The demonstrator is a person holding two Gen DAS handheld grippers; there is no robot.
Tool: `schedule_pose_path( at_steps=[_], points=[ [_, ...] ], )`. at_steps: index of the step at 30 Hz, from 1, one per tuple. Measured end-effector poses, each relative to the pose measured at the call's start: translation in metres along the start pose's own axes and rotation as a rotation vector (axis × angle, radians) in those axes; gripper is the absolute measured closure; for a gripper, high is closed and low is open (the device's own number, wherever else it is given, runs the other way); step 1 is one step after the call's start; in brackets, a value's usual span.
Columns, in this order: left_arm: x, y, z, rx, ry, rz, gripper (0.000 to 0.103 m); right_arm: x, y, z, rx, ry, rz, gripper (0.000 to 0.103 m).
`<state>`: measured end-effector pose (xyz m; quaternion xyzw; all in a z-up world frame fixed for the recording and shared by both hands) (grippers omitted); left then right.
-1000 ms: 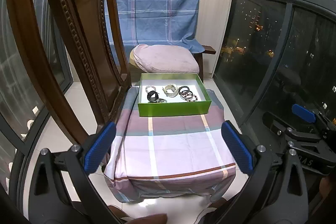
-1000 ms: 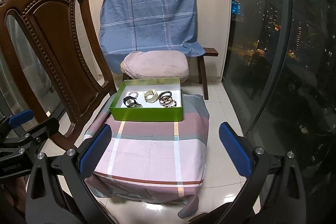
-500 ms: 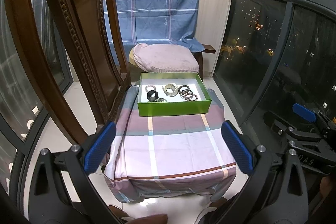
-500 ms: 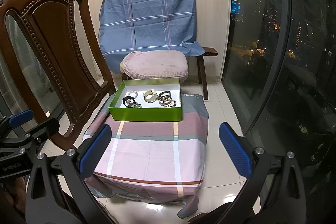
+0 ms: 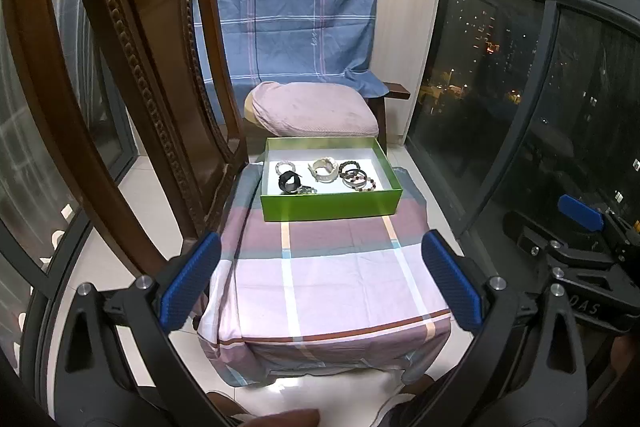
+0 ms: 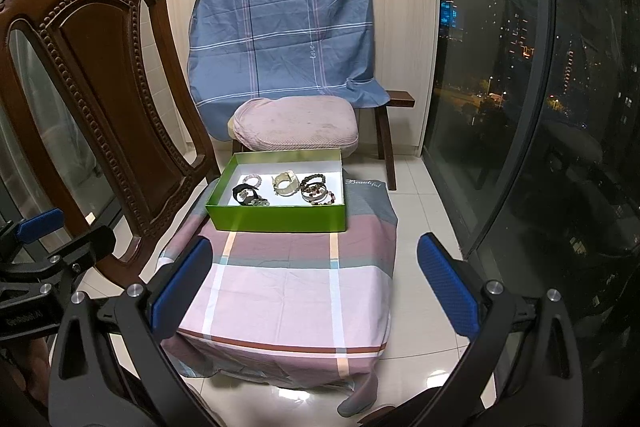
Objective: Organize jewelry
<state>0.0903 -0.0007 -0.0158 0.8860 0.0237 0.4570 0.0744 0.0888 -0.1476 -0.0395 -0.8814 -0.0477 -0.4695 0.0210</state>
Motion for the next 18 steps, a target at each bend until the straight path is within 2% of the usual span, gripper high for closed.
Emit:
schedule_pose_path(
  at_steps=[18],
  points=[
    [0.0006,-0.0012,0.0036,-0.006,-0.015,-0.007,0.004,-0.0009,-0.0025,0.0058,-0.008,-0.018,-0.002,0.003]
  ],
)
Point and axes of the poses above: each gripper's, at about its wrist camera, not at the fingertips, and z roughly the way its jaws point, y to its right, x to its top, the point moved 3 cm from there along z, roughly the way its jaws point, and after that the axes turned 6 degrees about -x, right-handed, at the moved point
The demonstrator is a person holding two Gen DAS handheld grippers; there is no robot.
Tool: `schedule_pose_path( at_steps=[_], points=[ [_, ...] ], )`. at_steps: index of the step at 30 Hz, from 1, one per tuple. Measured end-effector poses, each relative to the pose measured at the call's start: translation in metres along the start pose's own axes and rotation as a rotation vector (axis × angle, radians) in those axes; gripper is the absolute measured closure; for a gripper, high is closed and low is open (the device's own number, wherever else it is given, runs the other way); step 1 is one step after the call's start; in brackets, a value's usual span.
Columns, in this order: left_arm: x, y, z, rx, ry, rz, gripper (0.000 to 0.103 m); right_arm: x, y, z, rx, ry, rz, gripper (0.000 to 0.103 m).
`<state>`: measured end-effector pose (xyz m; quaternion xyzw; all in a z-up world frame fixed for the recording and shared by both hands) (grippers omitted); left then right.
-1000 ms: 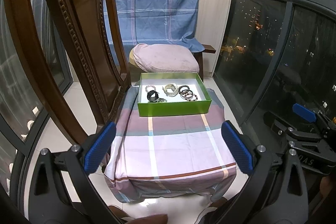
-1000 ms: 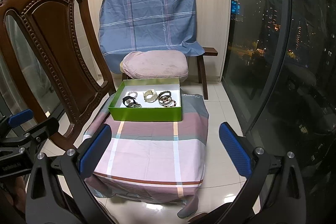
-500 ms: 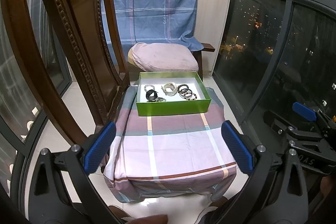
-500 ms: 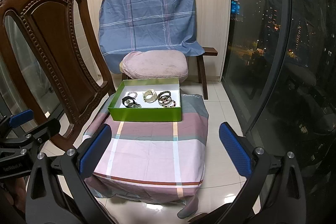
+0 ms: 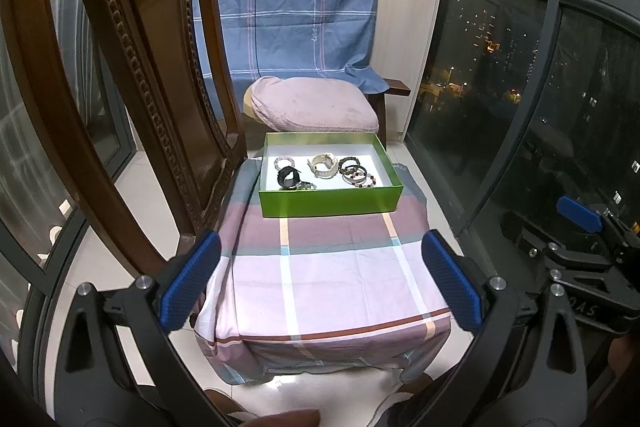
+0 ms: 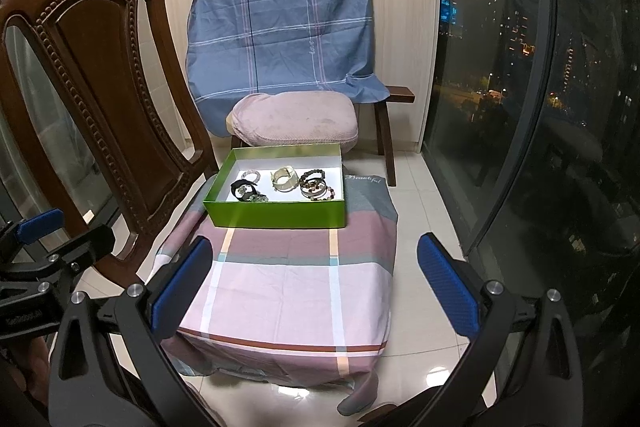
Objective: Organize jewelry
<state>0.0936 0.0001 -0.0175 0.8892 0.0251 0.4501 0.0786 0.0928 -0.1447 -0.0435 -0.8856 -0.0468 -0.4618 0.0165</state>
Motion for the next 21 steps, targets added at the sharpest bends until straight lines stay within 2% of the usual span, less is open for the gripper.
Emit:
schedule_pose_path(
  at_steps=[21],
  points=[
    [-0.0015,0.0009,0.0055,0.002,-0.002,-0.003,0.004,-0.0003,0.0003,0.005,0.006,-0.01,0.002,0.003]
  ],
)
Point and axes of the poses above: each gripper's, at about its wrist camera, not at the fingertips, and z roughly the way its jaws point, y to its right, x to its top, the point moved 3 cm from there along z, roughly the way its jaws point, and after that the axes turned 6 degrees about -x, right-handed, at the moved point
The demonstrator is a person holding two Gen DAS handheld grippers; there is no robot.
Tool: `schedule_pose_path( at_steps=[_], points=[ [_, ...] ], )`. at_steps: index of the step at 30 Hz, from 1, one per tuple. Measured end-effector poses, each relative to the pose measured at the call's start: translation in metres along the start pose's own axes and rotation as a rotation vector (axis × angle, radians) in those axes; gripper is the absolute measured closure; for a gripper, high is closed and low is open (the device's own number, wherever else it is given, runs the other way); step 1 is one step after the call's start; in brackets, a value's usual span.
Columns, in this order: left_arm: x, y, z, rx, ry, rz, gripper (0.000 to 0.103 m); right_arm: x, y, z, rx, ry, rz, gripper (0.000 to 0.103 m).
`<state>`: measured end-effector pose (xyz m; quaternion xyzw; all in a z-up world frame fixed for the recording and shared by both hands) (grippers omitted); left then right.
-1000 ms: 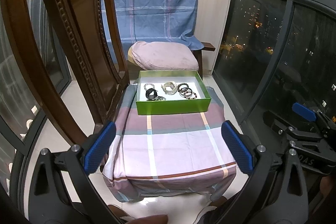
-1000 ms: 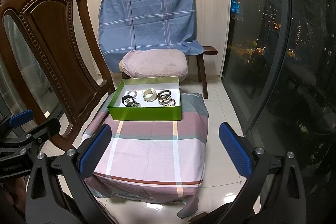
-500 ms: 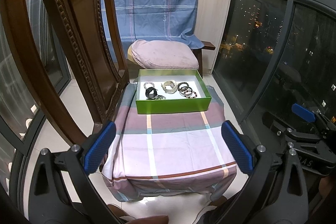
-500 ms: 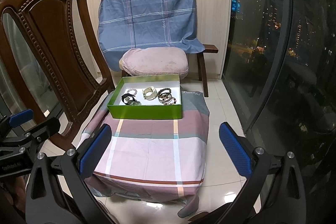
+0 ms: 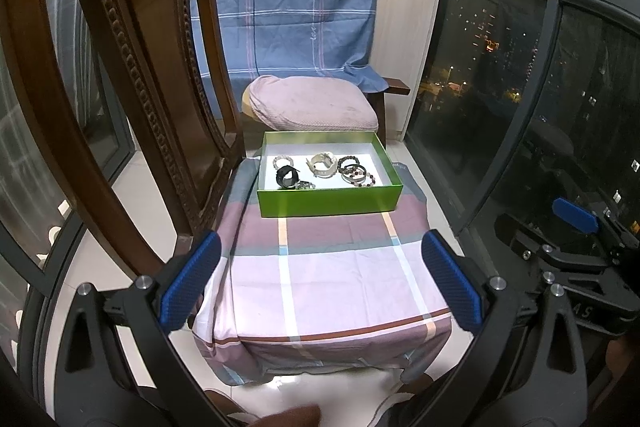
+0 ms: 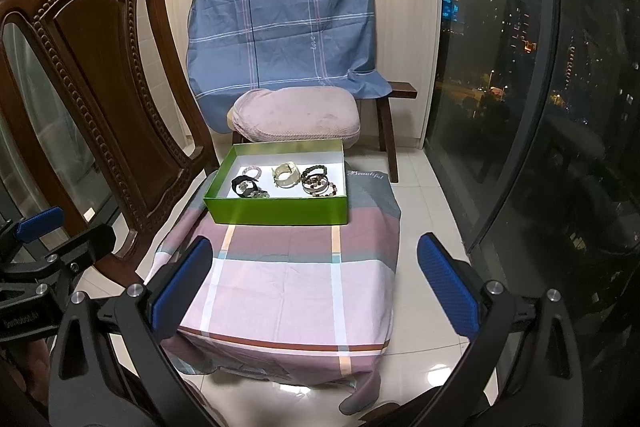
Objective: Organize jewelry
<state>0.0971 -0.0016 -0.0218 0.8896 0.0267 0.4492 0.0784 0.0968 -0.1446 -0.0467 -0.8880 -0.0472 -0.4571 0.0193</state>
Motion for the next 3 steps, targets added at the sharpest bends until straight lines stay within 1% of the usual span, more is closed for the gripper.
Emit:
schedule_pose_path(
  at_steps=[3],
  points=[
    [-0.0001,-0.0004,0.0012,0.002,-0.002,0.0,0.004,-0.0001,-0.0001,0.0001,-0.001,0.001,-0.001,0.003]
  ],
)
Point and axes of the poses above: each gripper's, at about its wrist camera, not at the fingertips, and z roughly the way its jaws point, y to its right, x to its top, the point moved 3 cm from there along z, roughly the way its jaws point, and after that the axes turned 6 degrees about -x, right-handed, at the moved point
